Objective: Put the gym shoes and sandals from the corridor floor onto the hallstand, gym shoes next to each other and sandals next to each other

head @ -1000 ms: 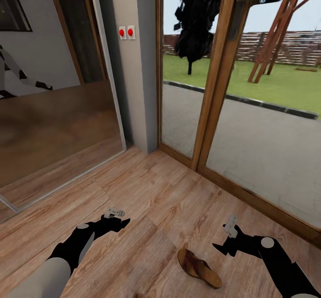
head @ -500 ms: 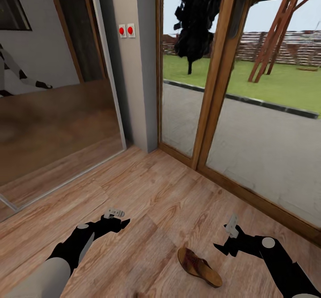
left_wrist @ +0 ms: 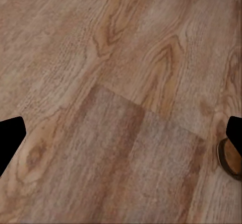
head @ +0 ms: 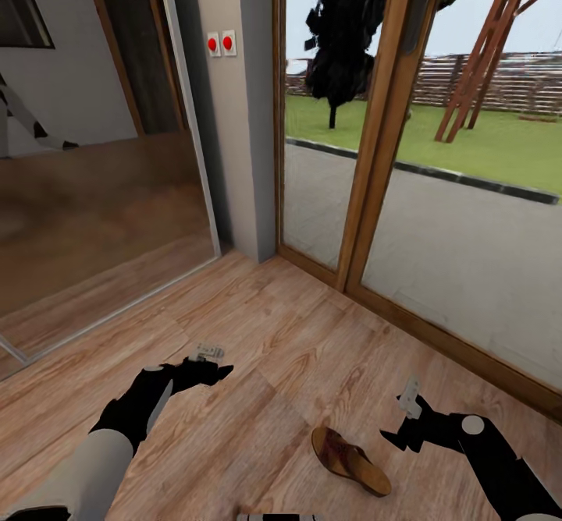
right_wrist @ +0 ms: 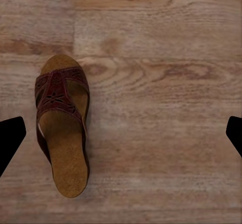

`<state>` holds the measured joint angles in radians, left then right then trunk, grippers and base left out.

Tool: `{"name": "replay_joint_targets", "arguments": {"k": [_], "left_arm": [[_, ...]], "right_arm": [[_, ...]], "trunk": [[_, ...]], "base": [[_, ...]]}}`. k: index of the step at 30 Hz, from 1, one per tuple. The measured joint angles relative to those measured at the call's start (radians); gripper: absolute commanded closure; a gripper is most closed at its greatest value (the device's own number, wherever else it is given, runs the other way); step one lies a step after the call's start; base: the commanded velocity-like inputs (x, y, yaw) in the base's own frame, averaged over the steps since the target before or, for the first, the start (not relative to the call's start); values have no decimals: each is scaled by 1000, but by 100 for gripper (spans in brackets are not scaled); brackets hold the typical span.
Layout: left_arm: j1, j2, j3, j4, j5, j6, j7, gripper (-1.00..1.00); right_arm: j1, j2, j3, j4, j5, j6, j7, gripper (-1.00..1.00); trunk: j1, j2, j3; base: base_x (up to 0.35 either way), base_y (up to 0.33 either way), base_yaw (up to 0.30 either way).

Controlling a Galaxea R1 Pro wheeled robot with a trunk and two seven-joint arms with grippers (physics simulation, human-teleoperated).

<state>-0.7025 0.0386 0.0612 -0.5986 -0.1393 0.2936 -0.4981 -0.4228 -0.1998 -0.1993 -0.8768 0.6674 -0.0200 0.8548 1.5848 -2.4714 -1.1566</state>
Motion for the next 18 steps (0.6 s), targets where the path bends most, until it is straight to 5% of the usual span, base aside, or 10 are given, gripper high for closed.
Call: {"name": "replay_joint_targets", "arguments": {"k": [13,14,18], "left_arm": [[-58,-2,-27,-60,1,83,-1,-100],[-93,-4,-28,-62,1,141,-2,-100],[-131,-5,-29,-63,0,201,-4,-100]], "right_arm": [[0,3,-4,64,4,8,2,-100],[0,5,-4,69,5,28,1,-100],[0,6,-4,68,6,59,1,-100]], "trunk": [[20,-30,-47],[20,-31,-51],[22,-31,-68]], "base": [[0,0,0],[0,0,0],[0,0,0]]}}
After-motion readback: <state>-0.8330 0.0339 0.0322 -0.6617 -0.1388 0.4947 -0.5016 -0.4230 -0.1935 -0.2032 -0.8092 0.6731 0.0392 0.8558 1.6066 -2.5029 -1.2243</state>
